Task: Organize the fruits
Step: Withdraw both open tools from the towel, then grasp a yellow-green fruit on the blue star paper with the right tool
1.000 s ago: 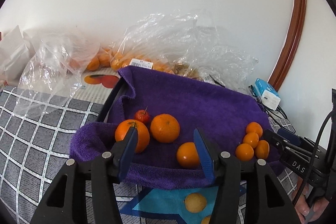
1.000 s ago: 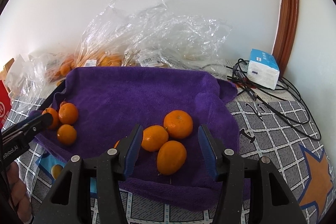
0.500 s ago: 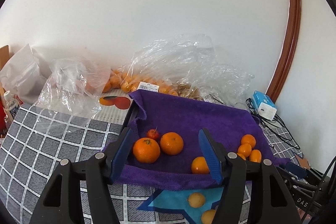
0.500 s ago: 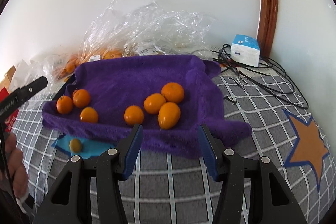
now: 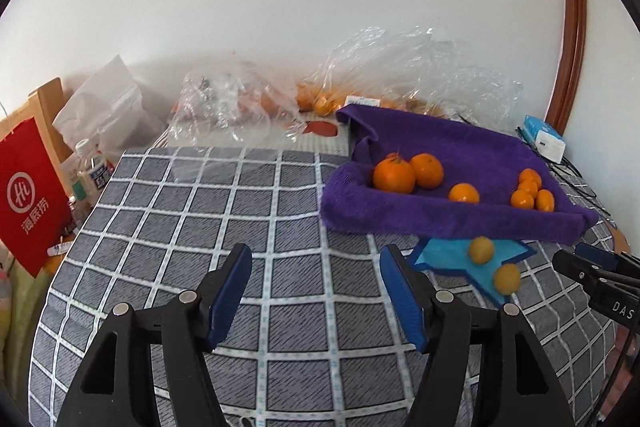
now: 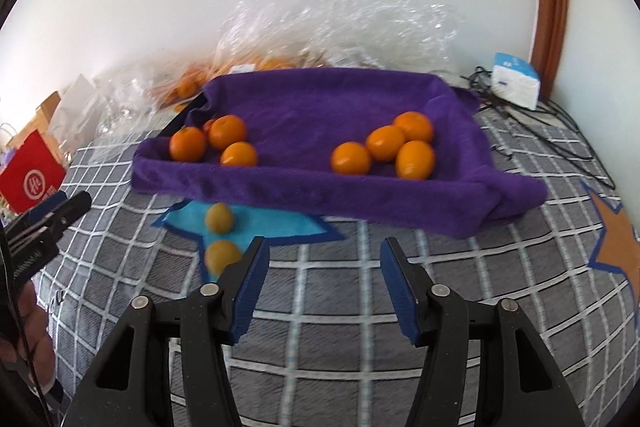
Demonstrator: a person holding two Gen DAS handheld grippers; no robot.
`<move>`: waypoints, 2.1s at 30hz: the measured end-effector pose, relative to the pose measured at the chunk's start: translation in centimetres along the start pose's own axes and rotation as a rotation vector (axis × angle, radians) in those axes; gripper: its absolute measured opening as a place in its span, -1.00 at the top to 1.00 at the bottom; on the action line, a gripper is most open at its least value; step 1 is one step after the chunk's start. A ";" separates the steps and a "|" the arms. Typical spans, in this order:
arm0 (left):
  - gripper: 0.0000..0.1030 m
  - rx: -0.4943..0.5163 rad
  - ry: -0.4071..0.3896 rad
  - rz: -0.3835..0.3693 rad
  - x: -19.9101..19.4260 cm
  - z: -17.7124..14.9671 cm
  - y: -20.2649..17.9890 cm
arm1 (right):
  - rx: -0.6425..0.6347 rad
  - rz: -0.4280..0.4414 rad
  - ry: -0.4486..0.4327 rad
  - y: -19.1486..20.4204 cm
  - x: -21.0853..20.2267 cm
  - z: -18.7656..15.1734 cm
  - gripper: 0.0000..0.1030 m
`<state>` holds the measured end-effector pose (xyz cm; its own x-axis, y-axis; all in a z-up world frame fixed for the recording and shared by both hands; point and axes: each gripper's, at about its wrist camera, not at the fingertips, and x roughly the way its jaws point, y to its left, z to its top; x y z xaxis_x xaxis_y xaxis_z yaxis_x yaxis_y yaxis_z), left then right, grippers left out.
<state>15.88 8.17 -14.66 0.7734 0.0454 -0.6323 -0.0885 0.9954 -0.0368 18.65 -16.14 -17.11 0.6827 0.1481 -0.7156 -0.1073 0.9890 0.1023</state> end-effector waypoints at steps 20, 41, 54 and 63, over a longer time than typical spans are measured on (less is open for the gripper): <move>-0.25 -0.073 0.165 0.006 2.1 -2.1 2.2 | -0.050 -0.031 0.086 4.3 3.7 -1.7 -0.02; -0.42 -0.046 0.205 0.028 2.8 -2.4 1.7 | -0.072 -0.048 0.059 3.3 3.0 -1.2 0.32; -0.54 -0.032 0.217 0.044 2.9 -2.6 1.7 | -0.126 -0.081 0.066 4.3 4.1 -1.0 0.72; -0.68 -0.010 0.231 0.063 2.9 -2.7 1.4 | -0.112 -0.061 0.056 3.5 3.7 -0.4 0.73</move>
<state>16.31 9.48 -18.67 0.6024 0.0862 -0.7935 -0.1394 0.9902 0.0018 20.53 -12.13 -19.66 0.6493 0.0844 -0.7559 -0.1490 0.9887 -0.0176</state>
